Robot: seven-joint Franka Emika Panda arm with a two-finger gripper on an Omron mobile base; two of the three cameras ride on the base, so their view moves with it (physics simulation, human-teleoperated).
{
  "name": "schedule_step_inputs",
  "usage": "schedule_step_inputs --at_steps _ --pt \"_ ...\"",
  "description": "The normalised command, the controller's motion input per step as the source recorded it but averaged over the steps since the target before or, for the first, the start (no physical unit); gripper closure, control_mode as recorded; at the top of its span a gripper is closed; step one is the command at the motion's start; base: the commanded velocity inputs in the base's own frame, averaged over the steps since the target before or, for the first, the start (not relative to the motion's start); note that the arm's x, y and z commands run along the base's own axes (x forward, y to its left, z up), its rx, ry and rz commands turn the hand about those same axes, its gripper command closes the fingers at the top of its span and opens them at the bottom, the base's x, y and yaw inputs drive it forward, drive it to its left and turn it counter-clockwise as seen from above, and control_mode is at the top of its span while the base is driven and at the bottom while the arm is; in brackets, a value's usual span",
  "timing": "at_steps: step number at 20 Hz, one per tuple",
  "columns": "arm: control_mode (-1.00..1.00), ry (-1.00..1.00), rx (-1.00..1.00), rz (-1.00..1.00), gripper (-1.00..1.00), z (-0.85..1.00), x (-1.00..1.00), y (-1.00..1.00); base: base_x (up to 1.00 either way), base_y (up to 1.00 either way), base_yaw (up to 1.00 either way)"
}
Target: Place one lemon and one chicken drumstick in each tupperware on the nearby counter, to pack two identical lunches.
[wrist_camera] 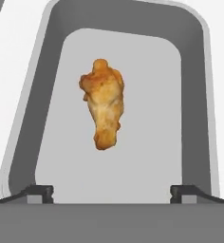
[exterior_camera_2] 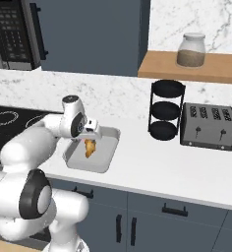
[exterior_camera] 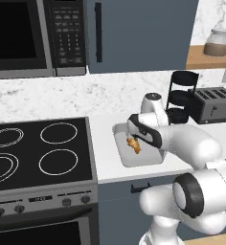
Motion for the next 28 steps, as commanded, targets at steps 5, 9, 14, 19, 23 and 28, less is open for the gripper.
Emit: schedule_step_inputs --at_steps 5,9,14,19,23,28 --pt "-1.0 -0.09 0.0 0.03 -1.0 0.89 -1.0 0.0 0.0 0.0 0.0" --pt "-1.0 -0.12 0.0 0.04 -1.0 0.77 -1.0 0.0 0.0 0.0 0.0" --pt "-1.0 -0.09 0.0 0.02 -1.0 0.82 -0.93 0.0 0.0 0.0 0.0" --pt "-1.0 -0.08 0.0 0.0 -1.0 0.97 -0.65 -0.01 0.0 0.0 0.0" --pt "-1.0 -0.07 0.0 0.0 -1.0 0.94 -0.46 -0.22 0.0 0.0 0.0" --pt "-1.0 -0.04 0.02 0.0 -1.0 0.92 -0.5 -0.22 0.0 0.0 0.0"
